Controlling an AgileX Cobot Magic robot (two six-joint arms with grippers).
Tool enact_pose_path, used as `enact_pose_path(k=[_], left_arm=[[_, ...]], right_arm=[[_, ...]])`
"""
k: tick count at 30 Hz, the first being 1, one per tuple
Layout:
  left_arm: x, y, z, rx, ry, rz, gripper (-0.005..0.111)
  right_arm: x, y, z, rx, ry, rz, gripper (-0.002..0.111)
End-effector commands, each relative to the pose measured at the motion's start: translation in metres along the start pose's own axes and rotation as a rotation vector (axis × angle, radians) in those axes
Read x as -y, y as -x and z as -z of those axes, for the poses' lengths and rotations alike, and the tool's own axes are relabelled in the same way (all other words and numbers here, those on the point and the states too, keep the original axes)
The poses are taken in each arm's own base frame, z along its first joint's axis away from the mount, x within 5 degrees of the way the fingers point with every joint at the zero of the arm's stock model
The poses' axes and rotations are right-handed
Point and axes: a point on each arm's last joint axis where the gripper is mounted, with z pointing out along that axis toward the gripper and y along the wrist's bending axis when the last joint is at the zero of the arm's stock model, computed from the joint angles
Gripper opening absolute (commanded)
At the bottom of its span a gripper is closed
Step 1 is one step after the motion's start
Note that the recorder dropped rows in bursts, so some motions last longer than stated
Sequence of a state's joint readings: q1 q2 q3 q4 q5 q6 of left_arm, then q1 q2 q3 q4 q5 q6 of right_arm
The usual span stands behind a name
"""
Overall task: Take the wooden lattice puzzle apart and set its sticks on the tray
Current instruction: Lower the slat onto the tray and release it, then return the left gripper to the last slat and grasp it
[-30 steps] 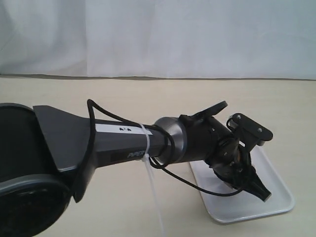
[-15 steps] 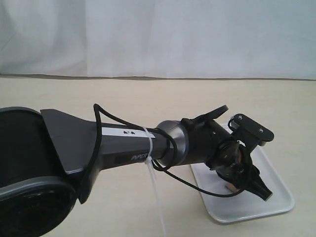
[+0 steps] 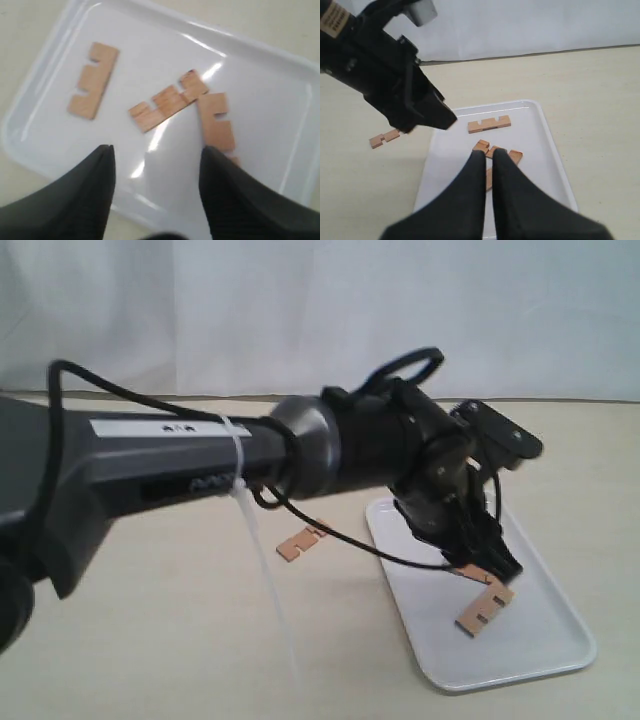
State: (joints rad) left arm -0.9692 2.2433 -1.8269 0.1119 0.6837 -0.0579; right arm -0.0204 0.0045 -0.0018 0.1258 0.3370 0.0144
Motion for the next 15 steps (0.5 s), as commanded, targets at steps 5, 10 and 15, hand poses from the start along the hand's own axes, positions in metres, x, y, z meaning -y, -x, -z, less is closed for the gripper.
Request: enact_pose_path(k=[5, 10, 15], left_arm=[[-0.098, -0.029, 0.012, -0.22, 0.124, 0.212, 0.05], [-0.121, -0.046, 0.005, -0.261, 0.142, 0.261, 0.05], [-0.127, -0.06, -0.011, -0.313, 0.135, 0.282, 0.05]], right_arm=[[0.0, -0.001, 0.0, 0.001, -0.001, 0.002, 0.005], [0.0, -0.001, 0.0, 0.001, -0.001, 0.002, 0.005], [0.0, -0.001, 0.0, 0.001, -0.001, 0.002, 0.005]])
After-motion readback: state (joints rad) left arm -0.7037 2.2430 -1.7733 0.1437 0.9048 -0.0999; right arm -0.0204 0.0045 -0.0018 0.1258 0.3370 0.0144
